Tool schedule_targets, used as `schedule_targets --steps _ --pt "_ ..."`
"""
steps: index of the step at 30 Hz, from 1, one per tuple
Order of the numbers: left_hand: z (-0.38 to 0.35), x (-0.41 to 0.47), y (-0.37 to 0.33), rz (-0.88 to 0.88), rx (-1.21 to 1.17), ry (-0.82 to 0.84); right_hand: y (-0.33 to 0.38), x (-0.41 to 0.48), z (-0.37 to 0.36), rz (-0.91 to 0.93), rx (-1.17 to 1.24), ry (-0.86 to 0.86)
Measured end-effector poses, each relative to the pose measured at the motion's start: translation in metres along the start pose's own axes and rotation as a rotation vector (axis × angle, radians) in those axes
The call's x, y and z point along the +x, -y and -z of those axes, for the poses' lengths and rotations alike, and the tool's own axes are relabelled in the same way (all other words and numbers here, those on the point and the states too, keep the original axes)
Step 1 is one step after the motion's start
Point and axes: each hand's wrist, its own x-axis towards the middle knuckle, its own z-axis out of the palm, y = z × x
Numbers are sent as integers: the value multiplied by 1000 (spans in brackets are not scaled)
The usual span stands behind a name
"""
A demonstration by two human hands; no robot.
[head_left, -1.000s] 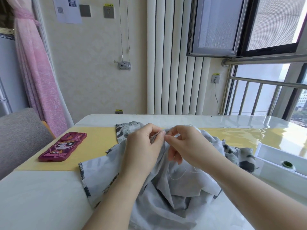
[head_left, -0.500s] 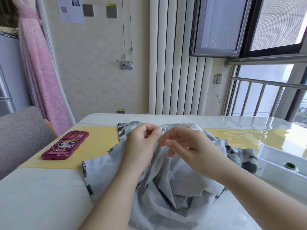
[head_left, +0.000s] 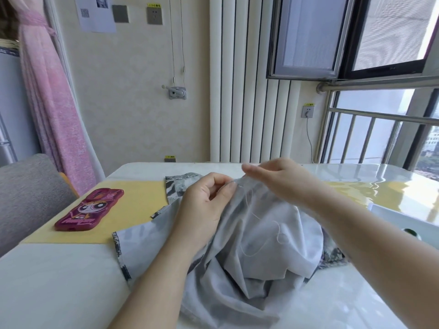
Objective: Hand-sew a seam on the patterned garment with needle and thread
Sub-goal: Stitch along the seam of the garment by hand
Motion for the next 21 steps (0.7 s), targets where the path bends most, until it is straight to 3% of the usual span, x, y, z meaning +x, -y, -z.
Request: schedule_targets --steps 3,8,13,16,18,21 --pt "-2 -2 -3 -8 -15 16 3 5 -4 -118 141 163" --pt "0 0 -5 -37 9 -35 -1 11 -4 -136 197 45" --pt "-1 -1 -5 -40 3 -11 -1 11 -4 -183 323 191" --pt "-1 0 -5 -39 9 3 0 13 -2 -167 432 161" --pt "0 0 -4 -36 29 15 3 18 -2 -169 643 32" --pt "1 -1 -1 -34 58 22 12 20 0 -209 1143 -14"
